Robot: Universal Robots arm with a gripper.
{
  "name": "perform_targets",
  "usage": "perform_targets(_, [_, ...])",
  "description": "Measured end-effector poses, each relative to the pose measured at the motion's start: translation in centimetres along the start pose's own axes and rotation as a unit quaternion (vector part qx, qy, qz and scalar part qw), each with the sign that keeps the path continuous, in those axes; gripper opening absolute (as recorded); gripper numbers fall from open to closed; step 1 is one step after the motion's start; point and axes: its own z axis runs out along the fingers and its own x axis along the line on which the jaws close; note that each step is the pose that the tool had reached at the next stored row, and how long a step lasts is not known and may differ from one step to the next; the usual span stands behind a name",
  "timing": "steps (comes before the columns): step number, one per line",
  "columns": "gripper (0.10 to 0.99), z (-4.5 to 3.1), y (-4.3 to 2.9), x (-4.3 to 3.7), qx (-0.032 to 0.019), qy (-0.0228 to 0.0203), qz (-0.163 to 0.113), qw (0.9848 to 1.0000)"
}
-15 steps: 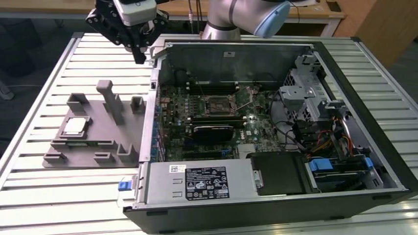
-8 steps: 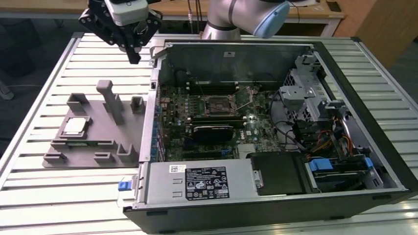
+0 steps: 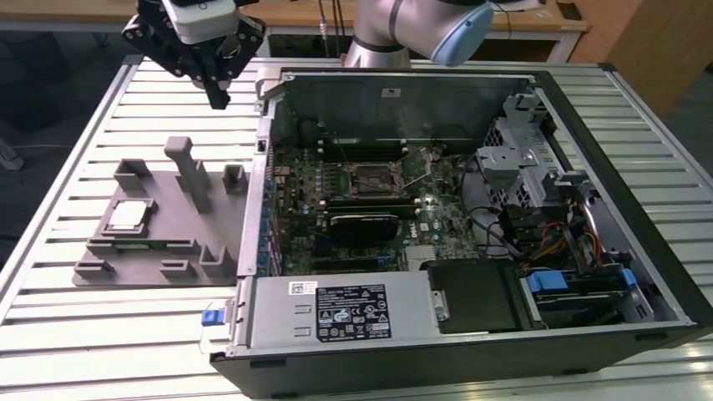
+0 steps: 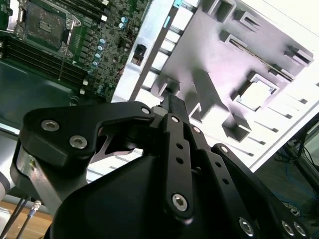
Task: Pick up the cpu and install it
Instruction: 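Reach for the cpu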
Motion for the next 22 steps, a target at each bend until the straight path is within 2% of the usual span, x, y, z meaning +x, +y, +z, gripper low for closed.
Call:
perform_targets(16, [0.106, -0.04, -0.18, 2.41, 0.0000, 0.0000, 0.000, 1.0000])
perform_targets(22, [0.106, 0.24, -0.25, 3.16, 0.0000, -0.0001, 0.000, 1.0000])
